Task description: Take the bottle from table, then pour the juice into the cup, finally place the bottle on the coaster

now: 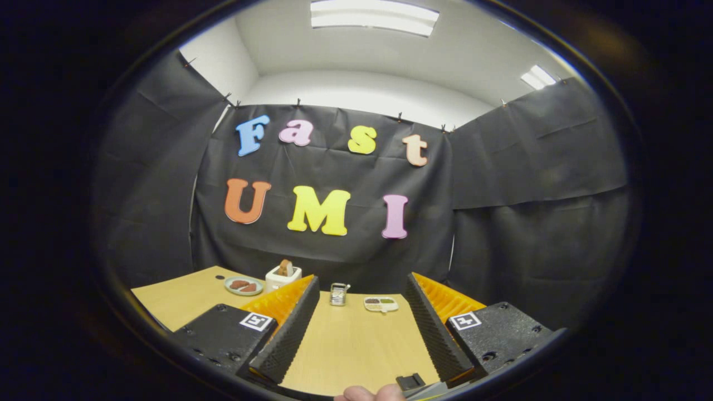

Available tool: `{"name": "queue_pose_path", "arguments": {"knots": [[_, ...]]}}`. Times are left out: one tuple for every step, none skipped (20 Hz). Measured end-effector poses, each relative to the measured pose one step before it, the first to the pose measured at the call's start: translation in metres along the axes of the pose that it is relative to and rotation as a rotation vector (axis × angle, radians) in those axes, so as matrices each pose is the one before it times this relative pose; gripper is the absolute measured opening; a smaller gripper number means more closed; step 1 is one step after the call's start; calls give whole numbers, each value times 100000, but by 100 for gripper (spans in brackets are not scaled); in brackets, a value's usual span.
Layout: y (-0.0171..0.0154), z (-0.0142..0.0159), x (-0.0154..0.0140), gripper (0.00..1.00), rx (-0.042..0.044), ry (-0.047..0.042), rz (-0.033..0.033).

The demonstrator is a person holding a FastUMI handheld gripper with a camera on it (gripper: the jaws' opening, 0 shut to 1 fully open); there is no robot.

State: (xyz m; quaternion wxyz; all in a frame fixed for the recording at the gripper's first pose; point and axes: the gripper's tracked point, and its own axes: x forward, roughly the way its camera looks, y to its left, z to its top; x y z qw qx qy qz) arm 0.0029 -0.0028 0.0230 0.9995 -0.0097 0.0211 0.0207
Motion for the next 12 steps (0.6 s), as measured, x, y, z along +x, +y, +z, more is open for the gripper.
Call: {"name": "queue_pose_path", "arguments": {"knots": [[228, -196, 248, 100, -141, 380, 283], [215, -90, 129, 100, -160, 326, 463], [202, -48, 52, 100, 98, 85, 314], [207, -8, 118, 100, 45, 182, 301], [165, -14, 5, 100, 23, -99, 215], [68, -14, 148, 100, -65, 144, -206], [194, -212, 251, 100, -169, 315, 191], [136, -193, 147, 100, 88, 466, 247], [232, -142, 119, 100, 171, 452, 476], [253, -150, 142, 100, 62, 449, 492], [241, -39, 128, 100, 73, 20, 414], [225, -54, 60, 100, -110, 197, 373]]}}
